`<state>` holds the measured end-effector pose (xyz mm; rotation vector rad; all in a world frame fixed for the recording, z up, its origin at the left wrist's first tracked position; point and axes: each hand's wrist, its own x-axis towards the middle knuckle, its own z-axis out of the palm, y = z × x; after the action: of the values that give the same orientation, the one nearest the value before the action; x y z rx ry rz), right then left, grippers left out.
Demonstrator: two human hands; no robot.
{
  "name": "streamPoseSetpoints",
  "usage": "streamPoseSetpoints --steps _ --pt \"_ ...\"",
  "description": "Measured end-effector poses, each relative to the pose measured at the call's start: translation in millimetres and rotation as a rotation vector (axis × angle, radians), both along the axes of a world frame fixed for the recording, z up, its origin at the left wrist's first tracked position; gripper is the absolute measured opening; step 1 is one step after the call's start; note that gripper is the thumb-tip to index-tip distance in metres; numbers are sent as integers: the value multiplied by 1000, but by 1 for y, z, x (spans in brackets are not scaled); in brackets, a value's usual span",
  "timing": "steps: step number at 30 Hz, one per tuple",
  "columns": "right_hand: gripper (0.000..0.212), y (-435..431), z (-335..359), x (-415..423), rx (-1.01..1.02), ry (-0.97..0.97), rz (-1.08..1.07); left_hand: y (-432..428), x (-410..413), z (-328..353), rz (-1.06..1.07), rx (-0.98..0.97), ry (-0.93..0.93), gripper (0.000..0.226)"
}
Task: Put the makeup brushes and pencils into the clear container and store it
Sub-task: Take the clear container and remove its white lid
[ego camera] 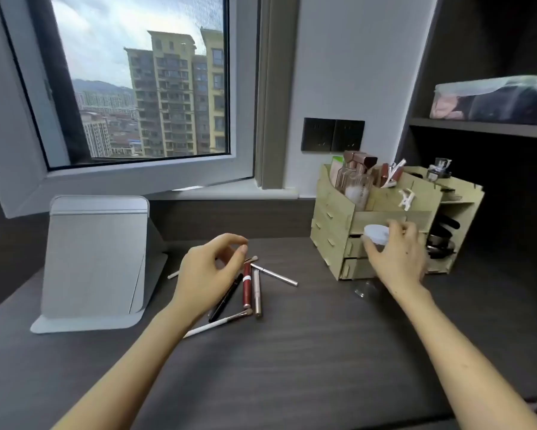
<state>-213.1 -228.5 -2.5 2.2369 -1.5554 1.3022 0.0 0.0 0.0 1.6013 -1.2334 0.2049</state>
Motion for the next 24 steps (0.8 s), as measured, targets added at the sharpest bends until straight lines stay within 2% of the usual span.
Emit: streamPoseSetpoints --steps 6,10,12,15,18,20,22,24 --pt "63 -25 6 13 244 141 -54 -1 11 -13 13 41 -12 20" --pt "61 -13 15 12 222 88 -13 3 24 -21 40 70 -20 25" --pt "56 13 20 19 155 21 94 0 25 -23 44 68 -51 30" --pt "44 62 23 37 210 -238 369 -9 15 -28 12 80 -212 38" --pt "37 99 11 67 346 -488 581 -16 -1 -39 14 169 -424 73" --pt "45 109 -4 86 510 -611 662 -17 -5 -45 73 183 -518 86" --pt "52 112 -18 97 632 -592 700 -12 0 -51 117 156 -553 82" --pt "48 113 -25 97 594 -424 686 -3 6 -53 73 187 -487 78"
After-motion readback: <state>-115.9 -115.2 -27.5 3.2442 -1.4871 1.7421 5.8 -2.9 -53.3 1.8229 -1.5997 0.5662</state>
